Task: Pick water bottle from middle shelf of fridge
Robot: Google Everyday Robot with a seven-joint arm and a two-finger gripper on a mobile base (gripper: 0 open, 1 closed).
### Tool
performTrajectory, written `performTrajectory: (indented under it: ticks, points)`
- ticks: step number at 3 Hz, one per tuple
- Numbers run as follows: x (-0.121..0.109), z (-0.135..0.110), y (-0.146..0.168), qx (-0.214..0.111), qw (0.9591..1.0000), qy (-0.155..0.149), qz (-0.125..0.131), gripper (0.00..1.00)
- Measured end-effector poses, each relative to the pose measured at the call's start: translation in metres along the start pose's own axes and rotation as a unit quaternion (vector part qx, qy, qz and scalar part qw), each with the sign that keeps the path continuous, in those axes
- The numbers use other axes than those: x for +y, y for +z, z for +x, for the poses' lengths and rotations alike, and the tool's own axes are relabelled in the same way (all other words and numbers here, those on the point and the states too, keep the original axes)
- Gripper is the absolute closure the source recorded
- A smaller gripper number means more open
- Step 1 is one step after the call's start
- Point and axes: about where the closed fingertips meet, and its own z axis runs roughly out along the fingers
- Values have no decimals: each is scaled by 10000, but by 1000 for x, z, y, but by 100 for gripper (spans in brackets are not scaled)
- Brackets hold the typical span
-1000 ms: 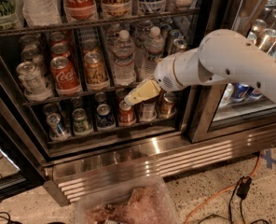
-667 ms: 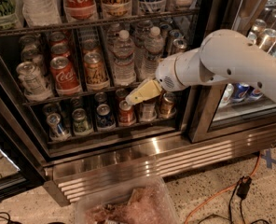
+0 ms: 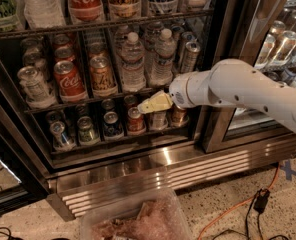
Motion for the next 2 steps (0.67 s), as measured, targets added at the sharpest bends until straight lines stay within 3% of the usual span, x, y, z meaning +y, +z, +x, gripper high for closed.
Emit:
performTrajectory:
  ticks: [1,2]
  points:
    - [-12,17,7,-124,9981,276,532,0]
    - [-17,27,1,-176,9936,247,1091,0]
